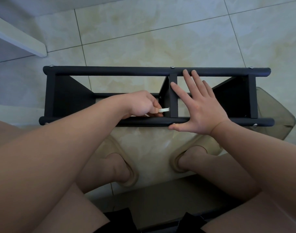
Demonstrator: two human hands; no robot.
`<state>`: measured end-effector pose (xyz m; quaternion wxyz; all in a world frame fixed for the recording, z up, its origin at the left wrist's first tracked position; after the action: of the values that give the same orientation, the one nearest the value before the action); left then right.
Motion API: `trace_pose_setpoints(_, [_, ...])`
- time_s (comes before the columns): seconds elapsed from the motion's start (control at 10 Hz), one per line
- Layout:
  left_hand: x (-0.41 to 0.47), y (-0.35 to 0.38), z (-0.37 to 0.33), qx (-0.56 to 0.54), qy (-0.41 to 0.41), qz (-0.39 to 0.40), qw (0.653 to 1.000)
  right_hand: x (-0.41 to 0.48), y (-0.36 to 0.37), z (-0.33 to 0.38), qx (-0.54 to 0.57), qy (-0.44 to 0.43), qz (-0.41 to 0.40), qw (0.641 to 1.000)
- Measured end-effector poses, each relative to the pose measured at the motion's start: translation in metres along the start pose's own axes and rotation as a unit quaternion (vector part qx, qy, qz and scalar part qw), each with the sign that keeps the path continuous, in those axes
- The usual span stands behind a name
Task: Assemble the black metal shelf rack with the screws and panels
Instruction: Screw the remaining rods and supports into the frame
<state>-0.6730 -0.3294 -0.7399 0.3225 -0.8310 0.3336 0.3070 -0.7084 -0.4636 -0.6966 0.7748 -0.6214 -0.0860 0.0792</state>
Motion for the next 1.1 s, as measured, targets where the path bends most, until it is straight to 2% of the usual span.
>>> trace_pose_setpoints(0.2, [0.0, 0.0, 0.0, 0.051, 0.005, -0.009, 0.999, 0.0, 0.0, 0.0, -0.001, -0.001, -0.003, 1.0])
trace_pose_setpoints(0.4, [0.007, -0.019, -0.016, 0.181, 0.051, -0.062, 0.98, 0.001, -0.001, 0.0, 0.001, 0.002, -0.002, 1.0])
trace_pose_setpoints(0.5, [0.008, -0.024, -0.022, 0.153, 0.067, -0.08, 0.983, 0.0, -0.001, 0.0, 0.001, 0.0, -0.004, 1.0])
trace_pose_setpoints(0.6, [0.009, -0.02, -0.022, 0.057, 0.053, -0.081, 0.994, 0.0, 0.001, 0.0, -0.003, -0.001, 0.001, 1.0])
trace_pose_setpoints(0.8, [0.012, -0.007, -0.007, -0.098, -0.044, -0.073, 0.992, 0.0, 0.0, -0.001, 0.002, 0.002, 0.0, 1.0])
trace_pose_setpoints(1.1, [0.008, -0.014, -0.001, -0.173, -0.12, -0.141, 0.967, 0.0, 0.0, -0.001, 0.008, -0.002, -0.009, 1.0])
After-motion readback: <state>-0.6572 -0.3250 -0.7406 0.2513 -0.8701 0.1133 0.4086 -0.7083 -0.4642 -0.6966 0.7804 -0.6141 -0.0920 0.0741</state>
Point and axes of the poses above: each hand's wrist, its own x-axis towards the middle knuckle, its own y-axis out of the palm, z = x × y, the point moved 10 cm from there along x, towards the middle knuckle, and after that the axes turned 12 degrees about -z, right-handed, at the moved point
